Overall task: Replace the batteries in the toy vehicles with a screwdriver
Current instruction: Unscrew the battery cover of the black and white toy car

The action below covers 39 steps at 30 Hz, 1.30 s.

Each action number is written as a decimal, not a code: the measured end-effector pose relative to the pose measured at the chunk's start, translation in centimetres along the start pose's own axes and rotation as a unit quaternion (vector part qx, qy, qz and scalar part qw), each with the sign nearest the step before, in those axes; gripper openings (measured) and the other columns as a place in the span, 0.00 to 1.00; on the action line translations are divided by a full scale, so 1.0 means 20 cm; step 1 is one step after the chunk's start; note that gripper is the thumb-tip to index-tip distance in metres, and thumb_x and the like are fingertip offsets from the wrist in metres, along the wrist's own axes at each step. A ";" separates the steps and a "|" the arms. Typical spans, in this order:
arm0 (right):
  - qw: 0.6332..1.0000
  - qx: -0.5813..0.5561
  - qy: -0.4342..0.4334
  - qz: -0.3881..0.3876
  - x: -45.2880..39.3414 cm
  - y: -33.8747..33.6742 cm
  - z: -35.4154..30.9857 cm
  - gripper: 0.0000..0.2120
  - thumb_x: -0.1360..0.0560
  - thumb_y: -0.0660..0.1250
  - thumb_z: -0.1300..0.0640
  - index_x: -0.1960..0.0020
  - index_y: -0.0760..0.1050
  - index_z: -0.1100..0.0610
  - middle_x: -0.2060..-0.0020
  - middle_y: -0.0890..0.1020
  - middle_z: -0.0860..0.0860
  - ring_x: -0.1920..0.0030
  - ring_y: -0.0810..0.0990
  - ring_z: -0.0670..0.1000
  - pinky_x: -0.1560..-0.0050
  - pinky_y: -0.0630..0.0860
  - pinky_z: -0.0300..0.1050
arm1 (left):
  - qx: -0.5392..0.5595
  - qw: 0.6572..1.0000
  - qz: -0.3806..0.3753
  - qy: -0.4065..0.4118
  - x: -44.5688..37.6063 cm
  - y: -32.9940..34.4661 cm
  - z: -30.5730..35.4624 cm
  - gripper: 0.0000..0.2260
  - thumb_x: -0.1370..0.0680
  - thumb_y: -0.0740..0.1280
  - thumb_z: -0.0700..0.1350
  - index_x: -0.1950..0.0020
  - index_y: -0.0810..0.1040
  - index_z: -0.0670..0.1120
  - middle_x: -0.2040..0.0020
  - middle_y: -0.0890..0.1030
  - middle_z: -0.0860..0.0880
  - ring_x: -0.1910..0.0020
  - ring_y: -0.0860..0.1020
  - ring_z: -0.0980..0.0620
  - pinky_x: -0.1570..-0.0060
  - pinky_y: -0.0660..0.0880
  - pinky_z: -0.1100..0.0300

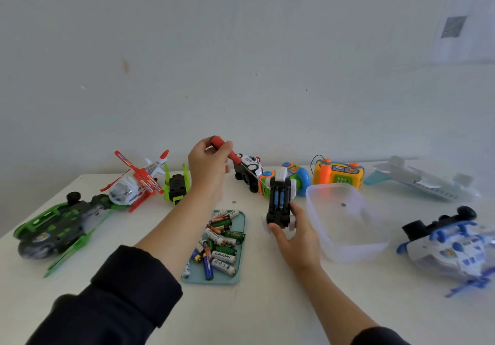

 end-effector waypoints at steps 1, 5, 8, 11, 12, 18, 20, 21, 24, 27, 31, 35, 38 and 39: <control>1.000 0.007 0.000 -0.003 0.00 0.00 0.00 0.30 0.30 0.73 0.50 0.31 0.67 0.51 0.58 0.73 0.41 0.51 0.75 0.52 0.50 0.70 0.43 | -0.002 1.000 0.001 0.008 0.02 0.03 0.00 0.03 0.23 0.65 0.38 0.54 0.72 0.45 0.64 0.77 0.44 0.76 0.71 0.58 0.77 0.68 0.64; 0.999 0.033 -0.017 -0.001 0.00 -0.01 -0.03 0.31 0.30 0.72 0.47 0.30 0.67 0.53 0.60 0.71 0.36 0.47 0.73 0.55 0.46 0.68 0.44 | -0.060 0.992 -0.050 0.101 0.14 0.15 -0.01 0.04 0.19 0.58 0.43 0.48 0.64 0.45 0.62 0.78 0.44 0.74 0.77 0.49 0.77 0.71 0.61; 0.999 0.018 -0.038 0.025 0.01 -0.03 -0.07 0.35 0.33 0.69 0.44 0.31 0.69 0.58 0.51 0.79 0.47 0.49 0.77 0.56 0.49 0.68 0.43 | -0.136 0.966 -0.080 0.206 0.22 0.21 -0.01 0.05 0.19 0.59 0.43 0.47 0.62 0.48 0.62 0.78 0.48 0.73 0.79 0.51 0.72 0.76 0.55; 0.997 0.018 -0.063 0.037 0.02 -0.02 -0.09 0.36 0.34 0.68 0.41 0.33 0.72 0.62 0.47 0.82 0.56 0.53 0.79 0.59 0.50 0.71 0.44 | -0.167 0.944 -0.088 0.269 0.26 0.22 -0.01 0.07 0.19 0.59 0.46 0.45 0.61 0.50 0.62 0.78 0.48 0.70 0.80 0.53 0.69 0.78 0.48; 0.997 0.019 -0.068 0.037 0.02 -0.02 -0.09 0.37 0.34 0.65 0.38 0.34 0.72 0.62 0.48 0.82 0.57 0.54 0.80 0.59 0.51 0.71 0.44 | -0.164 0.942 -0.088 0.278 0.26 0.22 -0.01 0.07 0.20 0.59 0.46 0.45 0.61 0.49 0.63 0.77 0.49 0.70 0.80 0.53 0.69 0.78 0.48; 0.995 0.037 -0.084 0.039 0.01 -0.02 -0.10 0.34 0.34 0.63 0.39 0.39 0.76 0.64 0.57 0.83 0.58 0.63 0.80 0.56 0.59 0.71 0.43 | -0.146 0.942 -0.077 0.292 0.26 0.22 -0.02 0.10 0.21 0.58 0.47 0.44 0.64 0.43 0.61 0.76 0.56 0.70 0.80 0.57 0.69 0.79 0.51; 0.994 0.040 -0.089 0.039 0.01 -0.01 -0.10 0.33 0.34 0.63 0.40 0.40 0.76 0.65 0.60 0.83 0.56 0.66 0.79 0.55 0.60 0.72 0.42 | -0.155 0.938 -0.081 0.300 0.25 0.23 -0.03 0.09 0.21 0.57 0.47 0.44 0.63 0.45 0.62 0.76 0.55 0.70 0.80 0.57 0.69 0.79 0.51; 0.994 0.039 -0.091 0.038 0.01 -0.01 -0.10 0.33 0.34 0.64 0.40 0.40 0.77 0.65 0.63 0.82 0.54 0.67 0.79 0.55 0.61 0.72 0.41 | -0.161 0.935 -0.085 0.303 0.25 0.24 -0.03 0.08 0.21 0.57 0.48 0.45 0.63 0.47 0.62 0.76 0.52 0.70 0.80 0.56 0.69 0.79 0.50; 0.994 0.026 -0.104 0.034 0.01 -0.01 -0.12 0.30 0.32 0.64 0.38 0.39 0.73 0.58 0.66 0.80 0.50 0.69 0.77 0.54 0.61 0.71 0.35 | -0.201 0.924 -0.094 0.312 0.22 0.27 0.01 0.10 0.21 0.57 0.51 0.45 0.62 0.47 0.63 0.77 0.45 0.69 0.79 0.44 0.69 0.76 0.45; 0.986 0.039 -0.158 0.024 0.04 0.01 -0.16 0.28 0.27 0.59 0.34 0.39 0.68 0.56 0.57 0.84 0.54 0.68 0.77 0.54 0.57 0.69 0.33 | -0.272 0.905 -0.097 0.312 0.15 0.33 0.07 0.14 0.20 0.57 0.48 0.40 0.65 0.40 0.64 0.74 0.45 0.66 0.77 0.38 0.68 0.74 0.47; 0.978 0.061 -0.199 0.008 0.05 0.03 -0.19 0.28 0.24 0.54 0.33 0.37 0.68 0.55 0.44 0.81 0.54 0.63 0.74 0.48 0.56 0.74 0.38 | -0.314 0.927 -0.089 0.186 -0.07 0.32 0.01 0.10 0.19 0.57 0.45 0.40 0.64 0.41 0.58 0.75 0.43 0.57 0.78 0.37 0.58 0.76 0.45; 0.984 0.046 -0.173 0.000 0.04 0.04 -0.16 0.29 0.24 0.53 0.33 0.36 0.67 0.55 0.42 0.80 0.56 0.58 0.80 0.53 0.51 0.74 0.39 | -0.231 0.970 -0.013 0.072 -0.17 0.18 -0.08 0.06 0.20 0.57 0.46 0.46 0.64 0.45 0.60 0.74 0.46 0.60 0.78 0.41 0.57 0.77 0.40; 0.992 0.028 -0.124 -0.018 0.03 0.05 -0.12 0.28 0.28 0.62 0.37 0.36 0.66 0.53 0.47 0.82 0.55 0.52 0.80 0.55 0.45 0.71 0.38 | -0.241 0.962 0.008 0.132 -0.12 0.12 -0.03 0.05 0.21 0.57 0.42 0.47 0.64 0.44 0.65 0.71 0.49 0.66 0.73 0.44 0.63 0.74 0.46; 0.994 0.022 -0.103 -0.030 0.02 0.05 -0.10 0.29 0.31 0.64 0.39 0.35 0.67 0.53 0.50 0.82 0.53 0.51 0.79 0.56 0.46 0.73 0.41 | -0.274 0.945 -0.021 0.176 -0.08 0.14 0.00 0.05 0.21 0.58 0.39 0.47 0.65 0.44 0.65 0.70 0.50 0.68 0.71 0.46 0.65 0.71 0.50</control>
Point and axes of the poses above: each hand's wrist, its own x-axis away from the middle knuckle, its own y-axis out of the palm, z = x × y, the point moved 8 cm from there along -x, towards the middle knuckle
